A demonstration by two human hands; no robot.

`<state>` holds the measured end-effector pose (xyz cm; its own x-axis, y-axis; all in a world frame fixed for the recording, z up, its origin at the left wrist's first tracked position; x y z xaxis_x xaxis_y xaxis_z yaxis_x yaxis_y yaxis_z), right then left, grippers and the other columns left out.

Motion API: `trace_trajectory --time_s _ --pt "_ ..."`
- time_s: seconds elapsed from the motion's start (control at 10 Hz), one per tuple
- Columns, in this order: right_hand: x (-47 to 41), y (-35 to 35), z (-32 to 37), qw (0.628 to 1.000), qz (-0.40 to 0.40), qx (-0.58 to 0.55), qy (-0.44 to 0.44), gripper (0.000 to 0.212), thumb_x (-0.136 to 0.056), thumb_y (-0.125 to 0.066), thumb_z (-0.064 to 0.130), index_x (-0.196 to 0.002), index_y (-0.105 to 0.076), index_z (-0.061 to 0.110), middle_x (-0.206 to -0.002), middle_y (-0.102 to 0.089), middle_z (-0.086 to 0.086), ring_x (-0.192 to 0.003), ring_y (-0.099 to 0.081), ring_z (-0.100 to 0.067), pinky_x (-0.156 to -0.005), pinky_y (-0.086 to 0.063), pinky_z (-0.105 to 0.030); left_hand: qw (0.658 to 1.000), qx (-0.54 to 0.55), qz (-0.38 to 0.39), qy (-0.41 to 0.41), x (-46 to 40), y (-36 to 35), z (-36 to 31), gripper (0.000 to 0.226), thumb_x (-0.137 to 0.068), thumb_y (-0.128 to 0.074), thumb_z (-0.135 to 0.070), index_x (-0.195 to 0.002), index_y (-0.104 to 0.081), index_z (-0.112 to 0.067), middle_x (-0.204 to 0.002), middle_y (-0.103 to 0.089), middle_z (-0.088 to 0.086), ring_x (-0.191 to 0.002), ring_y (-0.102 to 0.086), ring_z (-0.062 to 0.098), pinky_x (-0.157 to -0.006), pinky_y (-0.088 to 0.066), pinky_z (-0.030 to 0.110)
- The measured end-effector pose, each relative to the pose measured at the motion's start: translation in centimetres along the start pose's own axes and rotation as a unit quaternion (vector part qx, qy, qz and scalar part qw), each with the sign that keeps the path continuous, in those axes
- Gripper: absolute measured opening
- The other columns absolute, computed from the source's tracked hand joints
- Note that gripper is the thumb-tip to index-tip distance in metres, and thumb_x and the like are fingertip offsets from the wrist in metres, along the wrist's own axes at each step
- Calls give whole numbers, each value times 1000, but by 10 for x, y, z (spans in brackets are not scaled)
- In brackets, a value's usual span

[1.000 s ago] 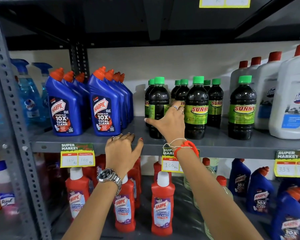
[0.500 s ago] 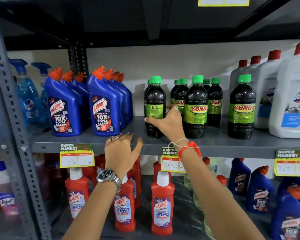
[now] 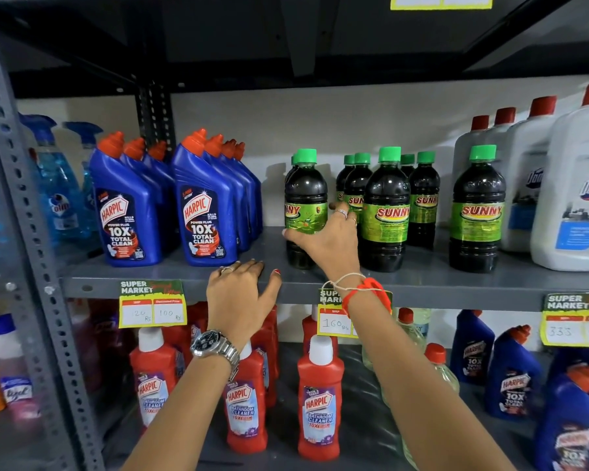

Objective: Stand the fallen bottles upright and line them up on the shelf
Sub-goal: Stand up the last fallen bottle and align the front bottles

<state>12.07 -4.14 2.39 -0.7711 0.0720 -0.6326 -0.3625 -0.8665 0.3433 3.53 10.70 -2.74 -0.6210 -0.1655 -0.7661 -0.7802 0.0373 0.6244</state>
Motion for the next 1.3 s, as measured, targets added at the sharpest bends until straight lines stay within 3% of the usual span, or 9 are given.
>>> trace_trajectory --time_s 0.1,0.2,0.4,0.6,0.8,1.0,1.1,1.2,1.3 --pt "3 4 8 998 -31 45 17 89 -55 -83 48 -120 -39 4 -120 -52 -14 -116 -51 -32 -92 -44 -37 1000 -2 3 2 0 -1 1 55 -83 -32 -50 -99 -69 -13 -102 -71 6 -89 -64 22 -80 -41 35" --pt "-2 1 5 999 -9 32 6 75 -57 -82 44 -111 -48 4 -111 -59 -12 -109 -57 -30 -86 -47 -36 1000 1 3 4 -1 -1 1 53 -82 -32 -49 -98 -70 -14 -102 -72 4 -89 -64 22 -80 -40 34" --pt "-9 -2 -9 996 61 -43 -43 66 -63 -82 35 -112 -52 3 -113 -65 -12 -108 -62 -28 -89 -50 -34 1000 7 -4 -1 0 0 0 53 -82 -34 -48 -96 -70 -13 -99 -72 6 -87 -65 22 -79 -41 35" --pt "1 -4 0 998 50 28 -2 91 -55 -85 46 -120 -40 1 -119 -55 -16 -115 -53 -31 -95 -47 -39 1000 0 1 4 0 0 -1 52 -82 -35 -47 -96 -70 -12 -97 -72 7 -83 -65 24 -77 -42 35" --pt "2 -7 2 998 59 17 0 70 -63 -81 37 -113 -46 3 -112 -60 -13 -108 -58 -29 -87 -47 -35 1000 2 -3 -1 0 1 -1 53 -82 -34 -48 -98 -70 -12 -100 -72 7 -87 -65 22 -79 -41 35" --pt "-2 -15 -5 995 91 -34 -22 67 -65 -80 34 -114 -48 3 -96 -52 -1 -103 -60 -24 -81 -48 -28 1000 -1 -2 -1 0 0 -1 55 -81 -32 -49 -100 -69 -12 -102 -71 7 -90 -64 23 -81 -40 35" --pt "-2 -19 -6 995 95 -36 -15 72 -63 -80 34 -119 -47 3 -107 -58 -7 -106 -60 -24 -84 -49 -29 1000 2 -10 -3 0 2 -2 55 -81 -32 -48 -99 -69 -12 -101 -72 7 -88 -64 23 -80 -41 35" --pt "2 -10 0 997 65 -26 28 75 -60 -80 35 -122 -50 5 -121 -53 -11 -116 -52 -26 -93 -41 -27 1000 7 -13 -2 0 1 -1 54 -82 -31 -48 -97 -70 -13 -98 -72 6 -84 -64 23 -78 -41 35" --pt "12 18 1 996 7 -70 49 76 -67 -78 25 -132 -42 6 -123 -55 -12 -116 -52 -24 -99 -44 -33 1000 8 -14 0 -1 0 0 54 -82 -31 -48 -97 -70 -14 -97 -72 6 -84 -64 24 -78 -41 36"
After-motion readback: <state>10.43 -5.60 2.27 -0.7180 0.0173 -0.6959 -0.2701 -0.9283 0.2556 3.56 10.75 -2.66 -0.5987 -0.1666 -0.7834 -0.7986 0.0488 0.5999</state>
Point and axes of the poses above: each hand's wrist, its own x-axis away from the middle knuckle, its own y-axis out of the back of the hand, z = x × y, the point moved 9 cm from there along -x, towards the middle knuckle
